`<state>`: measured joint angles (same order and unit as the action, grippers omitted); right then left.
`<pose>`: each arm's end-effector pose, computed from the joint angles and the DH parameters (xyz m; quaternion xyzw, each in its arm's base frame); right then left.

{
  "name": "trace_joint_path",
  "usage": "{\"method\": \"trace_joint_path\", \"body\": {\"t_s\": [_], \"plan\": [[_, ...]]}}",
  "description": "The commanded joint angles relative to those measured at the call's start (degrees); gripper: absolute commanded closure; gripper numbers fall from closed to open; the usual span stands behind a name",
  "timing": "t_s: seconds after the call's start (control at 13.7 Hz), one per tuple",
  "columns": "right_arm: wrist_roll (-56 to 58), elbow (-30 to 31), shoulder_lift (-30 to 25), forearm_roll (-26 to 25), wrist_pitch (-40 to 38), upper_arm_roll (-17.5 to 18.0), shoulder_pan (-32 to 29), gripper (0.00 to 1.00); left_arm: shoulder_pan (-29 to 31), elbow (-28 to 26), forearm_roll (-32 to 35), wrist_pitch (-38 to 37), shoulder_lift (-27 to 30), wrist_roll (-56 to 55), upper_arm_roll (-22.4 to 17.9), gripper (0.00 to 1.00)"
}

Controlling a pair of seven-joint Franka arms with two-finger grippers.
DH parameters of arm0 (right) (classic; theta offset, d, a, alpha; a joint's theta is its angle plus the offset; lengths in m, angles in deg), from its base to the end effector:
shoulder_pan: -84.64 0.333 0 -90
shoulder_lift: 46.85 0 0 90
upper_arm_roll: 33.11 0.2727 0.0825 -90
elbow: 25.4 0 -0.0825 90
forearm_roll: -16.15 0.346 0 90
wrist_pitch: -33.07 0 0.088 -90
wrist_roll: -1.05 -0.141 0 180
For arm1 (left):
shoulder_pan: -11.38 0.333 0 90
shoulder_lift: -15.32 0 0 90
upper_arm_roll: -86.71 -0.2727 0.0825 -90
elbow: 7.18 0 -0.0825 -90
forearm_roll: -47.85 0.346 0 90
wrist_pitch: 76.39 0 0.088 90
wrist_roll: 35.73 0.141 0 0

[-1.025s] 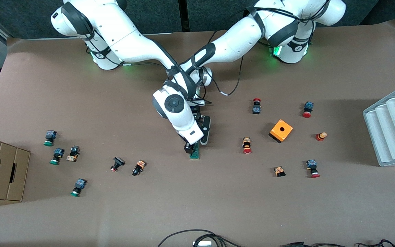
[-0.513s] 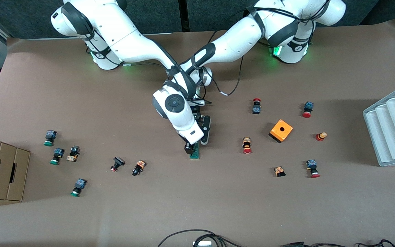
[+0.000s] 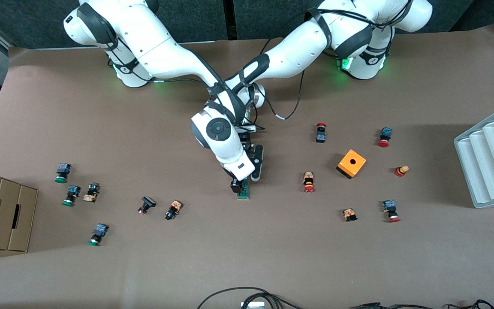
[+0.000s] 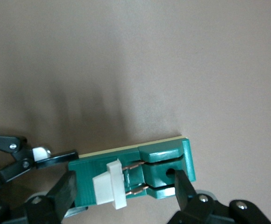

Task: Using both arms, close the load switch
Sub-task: 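Push the white lever along the switch with the right gripper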

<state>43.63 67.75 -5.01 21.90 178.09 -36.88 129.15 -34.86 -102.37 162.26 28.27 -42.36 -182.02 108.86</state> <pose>0.4953 0.4330 0.1722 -0.7625 -0.6408 -0.0887 0.0097 0.3334 -0.5138 0.0545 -0.8076 -0.0244 -0.5892 0.0000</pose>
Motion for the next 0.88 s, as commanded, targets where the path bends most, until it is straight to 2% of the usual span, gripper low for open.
{"method": "trace_joint_path", "body": {"t_s": [0.0, 0.29, 0.51, 0.81], "plan": [[0.0, -1.1, 1.3, -0.7, 1.1, -0.5, 0.4, 0.06, -0.3, 1.8, 1.3, 0.8, -1.6, -0.3, -1.1, 0.67], [0.1, -1.1, 1.2, -0.7, 1.1, -0.5, 0.2, 0.08, -0.3, 1.8, 1.3, 0.8, -1.6, -0.3, -1.1, 0.67], [1.5, -1.2, 1.1, -0.7, 1.1, -0.6, 0.1, 0.28, -0.3, 1.8, 1.3, 0.8, -1.6, -0.3, -1.1, 0.67], [4.0, -1.2, 1.1, -0.7, 1.1, -1.2, 0.1, 0.31, -0.3, 1.8, 1.3, 0.8, -1.6, -0.3, -1.1, 0.67]]}}
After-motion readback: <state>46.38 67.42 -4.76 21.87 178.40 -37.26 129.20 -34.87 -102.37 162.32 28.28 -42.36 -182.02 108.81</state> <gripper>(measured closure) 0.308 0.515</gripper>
